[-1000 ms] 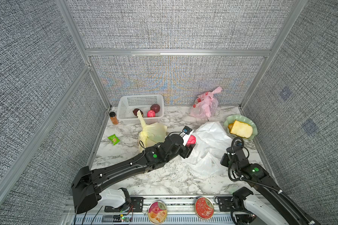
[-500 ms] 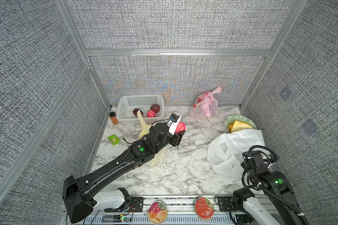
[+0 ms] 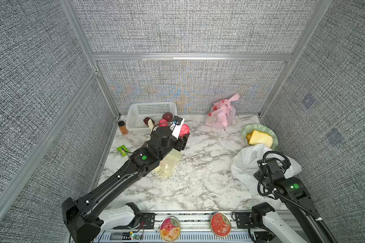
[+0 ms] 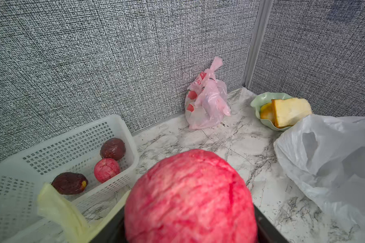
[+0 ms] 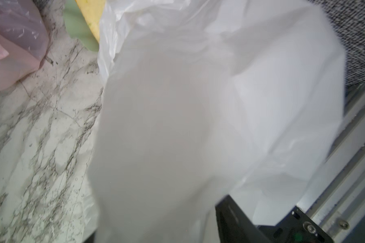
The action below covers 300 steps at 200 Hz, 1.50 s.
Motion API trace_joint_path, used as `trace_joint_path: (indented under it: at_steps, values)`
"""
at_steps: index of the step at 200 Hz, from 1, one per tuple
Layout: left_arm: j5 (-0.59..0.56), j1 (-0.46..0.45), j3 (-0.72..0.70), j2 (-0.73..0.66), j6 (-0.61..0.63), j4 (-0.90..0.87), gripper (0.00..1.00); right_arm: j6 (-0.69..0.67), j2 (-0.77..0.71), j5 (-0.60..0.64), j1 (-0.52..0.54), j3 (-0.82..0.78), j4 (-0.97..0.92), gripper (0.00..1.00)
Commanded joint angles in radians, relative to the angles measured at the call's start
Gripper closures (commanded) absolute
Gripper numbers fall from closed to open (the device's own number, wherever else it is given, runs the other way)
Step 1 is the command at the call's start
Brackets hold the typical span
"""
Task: Untie the knot of a plastic bag & take out the apple
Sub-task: Place the apple in the basket.
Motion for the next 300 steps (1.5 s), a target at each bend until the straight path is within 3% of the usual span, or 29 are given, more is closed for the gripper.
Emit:
trace_joint_path:
  at_steps: [1,44,71,125,145,176,212,237,268,300]
  values:
    - [0.002,0.012,0.014,0.016,0.012,0.001,0.29,-0.056,0.022,-0.167,0.001,0.015,0.001,0.39]
    - [0.022,0.048,0.047,0.042,0.019,-0.007,0.29,-0.051,0.035,-0.281,0.036,0.018,-0.061,0.34]
    - [0.022,0.068,0.069,0.048,0.029,-0.024,0.29,-0.042,-0.044,-0.349,0.06,0.062,-0.146,0.33]
    - [0.028,0.151,0.098,0.067,0.025,-0.035,0.28,-0.121,0.022,-0.297,0.062,0.315,-0.336,0.29]
    - [0.037,0.202,0.126,0.088,0.03,-0.045,0.28,-0.168,0.124,-0.285,0.064,0.411,-0.321,0.29]
    - [0.079,0.323,0.192,0.155,0.033,-0.057,0.28,-0.237,0.273,-0.302,0.113,0.482,-0.157,0.29]
    - [0.152,0.507,0.263,0.298,-0.017,-0.041,0.28,-0.305,0.546,-0.277,0.281,0.542,0.095,0.29]
    - [0.178,0.602,0.314,0.422,-0.064,0.0,0.27,-0.372,0.757,-0.361,0.371,0.583,0.281,0.29]
    - [0.185,0.674,0.474,0.63,-0.078,-0.004,0.27,-0.432,0.965,-0.418,0.443,0.659,0.455,0.29]
    - [0.151,0.714,0.675,0.858,-0.083,-0.057,0.19,-0.485,1.114,-0.452,0.478,0.734,0.552,0.29]
